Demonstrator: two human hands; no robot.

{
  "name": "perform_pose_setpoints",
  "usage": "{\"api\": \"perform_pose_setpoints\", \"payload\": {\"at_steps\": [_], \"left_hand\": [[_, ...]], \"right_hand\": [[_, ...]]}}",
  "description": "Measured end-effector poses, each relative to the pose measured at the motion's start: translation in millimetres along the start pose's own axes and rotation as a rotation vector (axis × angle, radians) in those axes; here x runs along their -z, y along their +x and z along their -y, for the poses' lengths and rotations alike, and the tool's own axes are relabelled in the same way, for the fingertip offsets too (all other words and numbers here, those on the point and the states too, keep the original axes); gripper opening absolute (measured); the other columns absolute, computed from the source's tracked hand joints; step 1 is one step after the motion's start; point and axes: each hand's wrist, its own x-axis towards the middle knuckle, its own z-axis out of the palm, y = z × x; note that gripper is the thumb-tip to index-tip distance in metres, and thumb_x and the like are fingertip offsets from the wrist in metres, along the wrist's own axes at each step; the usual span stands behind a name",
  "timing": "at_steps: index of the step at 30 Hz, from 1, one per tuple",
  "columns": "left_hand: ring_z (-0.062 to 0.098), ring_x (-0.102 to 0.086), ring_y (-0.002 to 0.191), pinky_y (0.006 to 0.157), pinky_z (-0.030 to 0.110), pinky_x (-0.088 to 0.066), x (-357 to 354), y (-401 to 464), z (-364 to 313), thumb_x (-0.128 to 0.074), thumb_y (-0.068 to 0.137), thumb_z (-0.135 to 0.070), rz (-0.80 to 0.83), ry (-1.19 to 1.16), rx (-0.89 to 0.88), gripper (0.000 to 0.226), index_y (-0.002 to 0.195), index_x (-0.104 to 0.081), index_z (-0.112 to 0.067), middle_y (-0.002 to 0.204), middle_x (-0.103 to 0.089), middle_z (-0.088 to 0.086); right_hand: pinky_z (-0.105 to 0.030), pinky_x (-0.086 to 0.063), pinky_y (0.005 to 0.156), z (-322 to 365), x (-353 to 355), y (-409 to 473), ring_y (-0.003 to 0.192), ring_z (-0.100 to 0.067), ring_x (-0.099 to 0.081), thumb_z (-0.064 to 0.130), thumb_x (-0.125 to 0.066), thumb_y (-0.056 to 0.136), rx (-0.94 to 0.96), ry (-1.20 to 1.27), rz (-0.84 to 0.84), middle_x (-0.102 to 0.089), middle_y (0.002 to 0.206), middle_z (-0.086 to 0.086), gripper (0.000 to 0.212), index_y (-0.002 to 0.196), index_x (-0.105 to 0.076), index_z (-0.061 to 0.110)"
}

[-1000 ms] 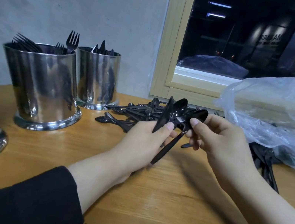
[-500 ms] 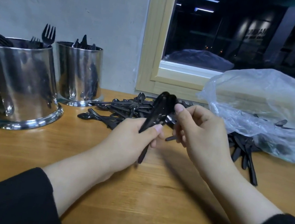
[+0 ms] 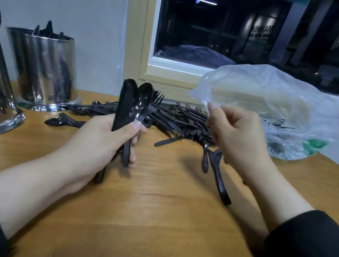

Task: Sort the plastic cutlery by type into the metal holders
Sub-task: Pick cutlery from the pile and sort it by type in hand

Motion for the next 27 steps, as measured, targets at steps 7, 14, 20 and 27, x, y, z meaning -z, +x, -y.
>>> {"api": "perform_pose_setpoints", "payload": {"at_steps": [7,14,20,27], "left_hand": [[0.013,-0.034,0.049,0.039,0.023,-0.03,-15.6,0.9,5.7,-0.058,0.102,-0.033,-0.01,0.018,-0.007,0.03,0.1,-0.07,-0.006,0.08,-0.049,0.005],[0.012,-0.034,0.049,0.041,0.023,-0.027,-29.4,0.2,4.5,-0.058,0.102,-0.032,-0.004,0.02,0.01,0.027,0.098,-0.073,-0.01,0.074,-0.056,-0.001],[0.013,-0.034,0.049,0.041,0.023,-0.027,-26.0,1.0,5.0,-0.058,0.102,-0.033,-0.011,0.014,0.006,0.027,0.096,-0.073,-0.01,0.077,-0.056,0.001],[0.011,-0.037,0.048,0.041,0.024,-0.03,-21.9,0.9,6.7,-0.059,0.102,-0.035,-0.011,0.012,0.015,0.028,0.094,-0.074,-0.014,0.077,-0.057,0.0]], "right_hand": [[-0.019,-0.04,0.045,-45.0,38.5,-6.5,0.05,-0.015,-0.06,0.047,-0.058,0.098,-0.161,-0.362,0.23,-0.067,0.064,-0.005,0.037,0.078,-0.069,0.017],[-0.044,-0.047,0.096,-53.1,-3.4,-4.7,0.116,-0.026,-0.053,0.054,-0.056,0.095,-0.055,-0.734,0.445,-0.059,0.116,-0.004,0.043,0.118,-0.067,0.018],[-0.05,-0.037,0.102,-50.4,-18.0,1.0,0.13,-0.03,-0.041,0.057,-0.042,0.101,-0.121,-0.866,0.493,-0.053,0.136,-0.003,0.049,0.143,-0.051,0.034],[-0.041,-0.034,0.088,-44.5,-20.9,-4.9,0.109,-0.024,-0.056,0.052,-0.057,0.096,-0.044,-0.79,0.42,-0.06,0.105,0.005,0.026,0.108,-0.064,0.03]]}}
